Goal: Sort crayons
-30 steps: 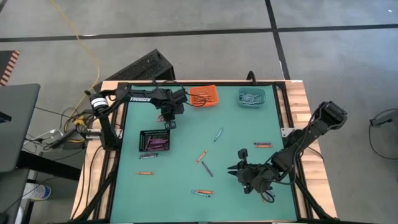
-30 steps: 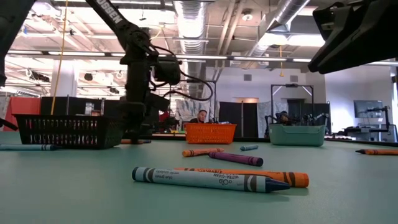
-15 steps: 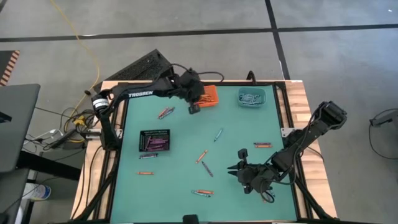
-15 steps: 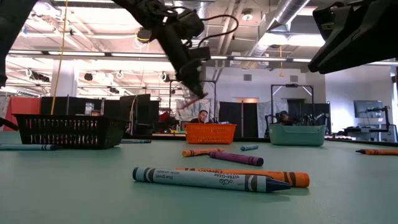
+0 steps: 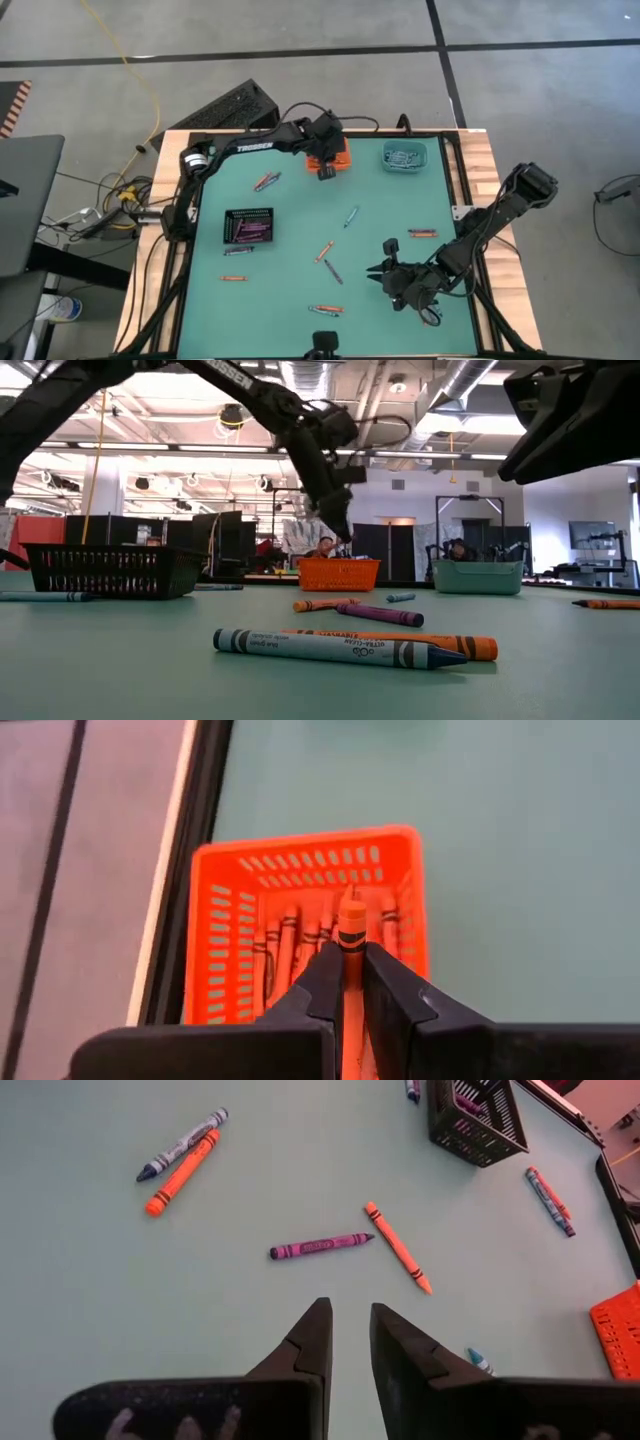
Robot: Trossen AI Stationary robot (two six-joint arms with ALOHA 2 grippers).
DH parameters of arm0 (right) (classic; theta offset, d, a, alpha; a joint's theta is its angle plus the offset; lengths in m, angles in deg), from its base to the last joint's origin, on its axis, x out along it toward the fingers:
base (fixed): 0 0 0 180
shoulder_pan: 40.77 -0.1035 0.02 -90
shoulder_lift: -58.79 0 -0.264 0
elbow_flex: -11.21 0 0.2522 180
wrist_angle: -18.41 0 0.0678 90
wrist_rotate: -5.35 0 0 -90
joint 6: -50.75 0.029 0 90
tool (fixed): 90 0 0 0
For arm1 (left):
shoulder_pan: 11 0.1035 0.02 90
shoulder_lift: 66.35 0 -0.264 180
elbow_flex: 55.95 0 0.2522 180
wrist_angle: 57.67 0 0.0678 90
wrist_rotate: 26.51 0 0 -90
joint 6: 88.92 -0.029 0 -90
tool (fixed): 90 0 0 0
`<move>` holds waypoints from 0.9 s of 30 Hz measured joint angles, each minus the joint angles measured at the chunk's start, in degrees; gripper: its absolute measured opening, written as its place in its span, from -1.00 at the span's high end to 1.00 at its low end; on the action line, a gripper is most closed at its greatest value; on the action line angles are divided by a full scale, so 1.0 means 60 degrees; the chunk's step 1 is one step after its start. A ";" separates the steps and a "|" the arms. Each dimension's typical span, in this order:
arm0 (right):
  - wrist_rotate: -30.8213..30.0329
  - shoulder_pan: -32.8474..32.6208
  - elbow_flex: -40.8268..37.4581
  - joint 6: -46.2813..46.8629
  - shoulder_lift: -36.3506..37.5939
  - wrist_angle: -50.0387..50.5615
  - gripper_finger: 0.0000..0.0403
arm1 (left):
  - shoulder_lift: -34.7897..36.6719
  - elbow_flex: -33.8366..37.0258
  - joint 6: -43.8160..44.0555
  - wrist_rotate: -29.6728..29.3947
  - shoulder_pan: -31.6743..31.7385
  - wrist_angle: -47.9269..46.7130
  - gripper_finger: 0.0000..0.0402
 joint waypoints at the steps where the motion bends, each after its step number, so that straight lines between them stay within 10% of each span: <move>1: 0.0000 0.0000 0.0000 0.0000 0.0000 0.0024 0.66 | -0.0149 -0.0140 -0.0016 -0.0095 0.0000 -0.0167 0.94; 16: 0.0000 0.0000 0.0000 0.0271 0.0000 0.0255 0.66 | -0.0464 -0.0657 -0.0047 -0.1157 -0.0054 -0.0899 0.56; 27: 0.0000 0.0000 0.0000 0.0457 0.0000 0.0342 0.66 | -0.0428 -0.3728 0.2458 -0.1168 -0.0572 -0.7390 0.48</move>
